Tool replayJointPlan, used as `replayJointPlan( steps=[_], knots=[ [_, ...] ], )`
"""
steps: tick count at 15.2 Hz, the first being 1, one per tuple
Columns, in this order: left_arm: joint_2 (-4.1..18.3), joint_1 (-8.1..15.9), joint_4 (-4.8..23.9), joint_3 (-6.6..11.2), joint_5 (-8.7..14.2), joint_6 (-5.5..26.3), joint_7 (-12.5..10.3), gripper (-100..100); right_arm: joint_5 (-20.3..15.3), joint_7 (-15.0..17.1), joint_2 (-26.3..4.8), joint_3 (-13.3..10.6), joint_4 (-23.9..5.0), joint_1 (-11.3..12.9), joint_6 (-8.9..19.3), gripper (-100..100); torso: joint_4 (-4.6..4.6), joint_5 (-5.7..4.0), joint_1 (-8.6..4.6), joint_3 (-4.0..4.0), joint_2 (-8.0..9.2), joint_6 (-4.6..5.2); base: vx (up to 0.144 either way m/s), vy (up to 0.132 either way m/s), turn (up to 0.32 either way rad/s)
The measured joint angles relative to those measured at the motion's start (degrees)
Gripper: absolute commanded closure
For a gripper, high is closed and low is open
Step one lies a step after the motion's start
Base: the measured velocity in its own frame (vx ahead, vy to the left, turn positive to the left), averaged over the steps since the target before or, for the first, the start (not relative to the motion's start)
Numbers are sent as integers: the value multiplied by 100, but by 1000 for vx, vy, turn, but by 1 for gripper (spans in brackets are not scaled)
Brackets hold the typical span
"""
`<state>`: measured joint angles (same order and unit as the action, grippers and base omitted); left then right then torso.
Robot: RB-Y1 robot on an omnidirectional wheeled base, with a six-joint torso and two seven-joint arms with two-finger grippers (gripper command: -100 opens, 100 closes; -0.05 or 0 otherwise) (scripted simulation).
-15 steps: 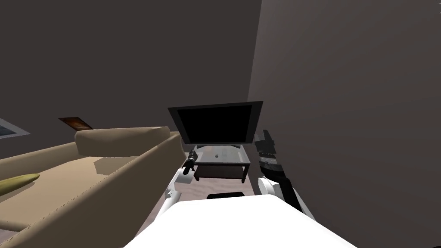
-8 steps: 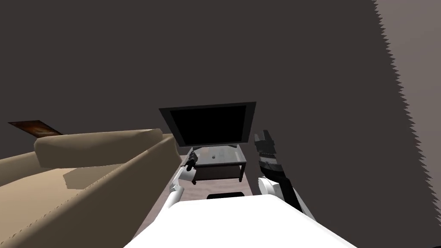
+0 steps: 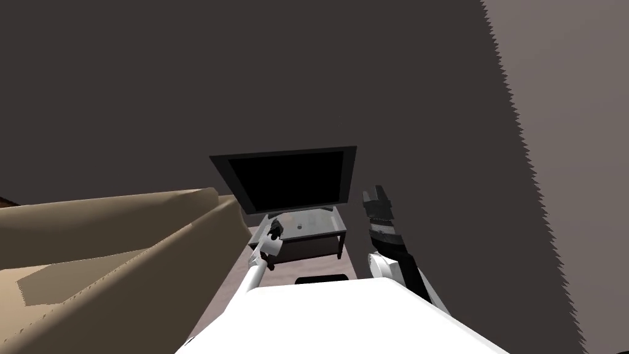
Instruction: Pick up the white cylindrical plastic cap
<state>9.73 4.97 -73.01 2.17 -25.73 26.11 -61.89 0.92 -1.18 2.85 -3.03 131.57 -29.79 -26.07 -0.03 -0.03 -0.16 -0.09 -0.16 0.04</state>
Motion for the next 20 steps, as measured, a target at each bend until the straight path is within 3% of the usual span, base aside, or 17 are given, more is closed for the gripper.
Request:
replayJointPlan(
  steps=[8, 15, 18, 20],
  knots=[
    [-189, 407, 837, 29, -88, 476, -480, -100, 0, 0, 0, 0, 0, 0, 0, 0, -1, 0, -2, -5, -9, 1, 44, -31, -129],
    [-600, 730, 1760, 80, -158, 864, -910, -100, 0, 0, 0, 1, 0, -2, 0, 0, -7, 1, 5, -17, -30, -3, 102, -13, -137],
    [-833, 709, 2056, 102, -191, 904, -1026, -100, 0, 0, -1, 1, 0, -2, 0, 0, -8, 4, 21, -19, -33, -4, 102, 30, -59],
    [-836, 658, 2072, 109, -189, 866, -1028, -100, 0, 0, 0, 1, 0, -1, 0, 0, -4, 2, 13, -7, -10, -8, 26, -24, 71]
  ],
)
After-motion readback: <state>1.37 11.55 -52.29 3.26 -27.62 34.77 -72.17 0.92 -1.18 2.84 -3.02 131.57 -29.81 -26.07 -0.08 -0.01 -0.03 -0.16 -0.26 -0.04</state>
